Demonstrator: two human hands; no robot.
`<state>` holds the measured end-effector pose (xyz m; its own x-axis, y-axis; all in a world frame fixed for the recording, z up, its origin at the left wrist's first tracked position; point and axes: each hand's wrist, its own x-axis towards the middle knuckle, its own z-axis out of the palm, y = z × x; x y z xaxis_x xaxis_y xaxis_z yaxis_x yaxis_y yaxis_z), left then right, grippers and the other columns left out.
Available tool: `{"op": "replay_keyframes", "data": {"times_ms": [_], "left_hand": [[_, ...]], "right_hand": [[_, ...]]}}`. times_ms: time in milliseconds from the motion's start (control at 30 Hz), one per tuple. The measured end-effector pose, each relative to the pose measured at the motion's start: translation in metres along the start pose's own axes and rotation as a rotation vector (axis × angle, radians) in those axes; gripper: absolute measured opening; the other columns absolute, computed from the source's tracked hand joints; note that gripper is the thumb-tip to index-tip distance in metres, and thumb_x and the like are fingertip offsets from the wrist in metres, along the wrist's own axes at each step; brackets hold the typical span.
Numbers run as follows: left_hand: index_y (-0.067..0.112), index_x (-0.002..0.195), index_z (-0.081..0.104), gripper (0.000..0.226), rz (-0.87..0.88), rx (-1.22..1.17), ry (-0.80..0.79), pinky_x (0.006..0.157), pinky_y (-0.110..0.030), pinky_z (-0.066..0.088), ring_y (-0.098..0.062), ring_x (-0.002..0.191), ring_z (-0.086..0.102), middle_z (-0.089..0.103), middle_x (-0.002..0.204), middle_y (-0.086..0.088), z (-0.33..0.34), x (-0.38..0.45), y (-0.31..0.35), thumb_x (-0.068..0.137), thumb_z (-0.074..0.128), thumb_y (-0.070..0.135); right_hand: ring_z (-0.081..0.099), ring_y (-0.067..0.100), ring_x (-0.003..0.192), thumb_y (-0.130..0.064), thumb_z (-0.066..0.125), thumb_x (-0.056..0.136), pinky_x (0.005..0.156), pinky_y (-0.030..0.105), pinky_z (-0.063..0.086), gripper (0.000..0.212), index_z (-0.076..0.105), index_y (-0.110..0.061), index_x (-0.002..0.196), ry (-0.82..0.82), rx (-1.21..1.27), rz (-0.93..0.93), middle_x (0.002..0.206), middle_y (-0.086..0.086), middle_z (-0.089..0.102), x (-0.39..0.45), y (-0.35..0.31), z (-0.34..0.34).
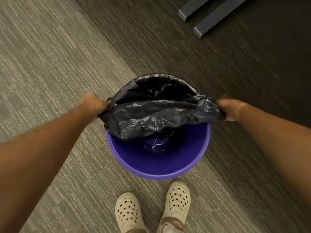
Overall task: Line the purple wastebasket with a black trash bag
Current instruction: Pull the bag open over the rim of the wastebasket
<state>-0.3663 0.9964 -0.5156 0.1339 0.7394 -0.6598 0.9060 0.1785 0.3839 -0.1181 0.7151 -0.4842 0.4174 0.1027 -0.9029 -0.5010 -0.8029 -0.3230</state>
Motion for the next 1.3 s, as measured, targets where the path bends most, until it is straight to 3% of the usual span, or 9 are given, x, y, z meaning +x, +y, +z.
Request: {"op": "replay_keyframes", "data": {"times_ms": [100,267,333,567,733,833,1000,1067,1300], "left_hand": [[0.008,0.071,0.049,0.022,-0.010,-0.019,-0.050,0.048,-0.037,0.042,-0.026,0.063,0.053,0.055,0.075,-0.016,0.001,-0.009,-0.012,0.086,0.064,0.005],[0.018,0.079,0.046,0.031,-0.098,-0.251,0.009,0.048,-0.031,0.042,-0.019,0.064,0.054,0.058,0.080,-0.008,-0.003,-0.052,-0.011,0.093,0.058,0.043],[0.015,0.083,0.053,0.031,-0.193,-0.345,-0.057,0.044,-0.026,0.045,-0.015,0.058,0.053,0.059,0.074,-0.004,-0.007,-0.068,-0.012,0.092,0.059,0.044],[0.004,0.103,0.061,0.014,-0.323,-0.378,-0.233,0.043,-0.021,0.054,-0.017,0.070,0.066,0.067,0.089,-0.014,-0.020,-0.094,-0.020,0.090,0.055,0.006],[0.003,0.097,0.054,0.015,-0.310,-0.376,-0.209,0.048,-0.022,0.055,-0.018,0.068,0.063,0.061,0.092,-0.018,-0.019,-0.108,-0.029,0.090,0.050,-0.009],[0.005,0.100,0.052,0.016,-0.295,-0.369,-0.199,0.060,-0.028,0.056,-0.018,0.073,0.062,0.059,0.097,-0.016,-0.015,-0.119,-0.047,0.090,0.051,-0.008],[0.001,0.103,0.054,0.011,-0.353,-0.366,-0.243,0.068,-0.033,0.059,-0.027,0.085,0.067,0.064,0.103,-0.021,-0.007,-0.136,-0.070,0.093,0.050,-0.003],[-0.001,0.101,0.056,0.012,-0.372,-0.345,-0.288,0.071,-0.036,0.060,-0.029,0.085,0.068,0.065,0.103,-0.023,-0.003,-0.143,-0.072,0.092,0.051,-0.004],[0.001,0.115,0.054,0.031,-0.389,-0.291,-0.315,0.063,-0.031,0.061,-0.027,0.087,0.069,0.064,0.107,-0.022,0.013,-0.148,-0.087,0.087,0.055,-0.013]], "right_hand": [[0.058,0.007,0.033,-0.007,0.048,0.098,0.034,0.017,0.047,0.025,0.055,-0.009,0.074,0.022,0.025,0.013,0.050,0.002,0.063,-0.003,0.015,0.002],[0.053,0.011,0.071,-0.056,0.061,0.086,0.054,0.026,0.040,0.032,0.060,-0.024,0.086,0.101,0.197,0.036,0.076,-0.004,0.059,-0.029,0.020,0.006],[0.053,0.013,0.070,-0.059,0.063,0.081,0.054,0.025,0.042,0.038,0.061,-0.022,0.087,0.040,0.249,0.099,0.079,-0.001,0.060,-0.044,0.022,0.005],[0.052,0.012,0.058,-0.001,0.067,0.084,0.041,0.018,0.047,0.015,0.057,-0.010,0.077,0.068,0.473,0.139,0.074,0.005,0.054,-0.072,0.040,0.007],[0.058,0.018,0.075,0.004,0.048,0.087,0.062,0.031,0.053,0.015,0.053,-0.009,0.082,0.113,0.788,0.204,0.083,0.009,0.055,-0.073,0.065,0.003],[0.058,0.015,0.071,0.007,0.047,0.091,0.046,0.024,0.055,0.015,0.057,-0.004,0.093,0.159,0.918,0.168,0.084,0.008,0.057,-0.073,0.084,0.011],[0.064,0.014,0.083,0.003,0.051,0.095,0.064,0.023,0.054,0.022,0.060,-0.006,0.113,0.104,0.786,0.060,0.103,0.011,0.070,-0.080,0.114,0.028],[0.058,0.011,0.075,0.003,0.055,0.093,0.052,0.018,0.044,0.031,0.059,-0.012,0.119,0.056,0.745,0.064,0.101,0.009,0.070,-0.082,0.122,0.030],[0.053,0.011,0.065,0.018,0.051,0.084,0.054,0.022,0.043,0.030,0.067,-0.003,0.099,0.062,0.307,0.088,0.092,0.013,0.070,-0.088,0.136,0.037]]}}
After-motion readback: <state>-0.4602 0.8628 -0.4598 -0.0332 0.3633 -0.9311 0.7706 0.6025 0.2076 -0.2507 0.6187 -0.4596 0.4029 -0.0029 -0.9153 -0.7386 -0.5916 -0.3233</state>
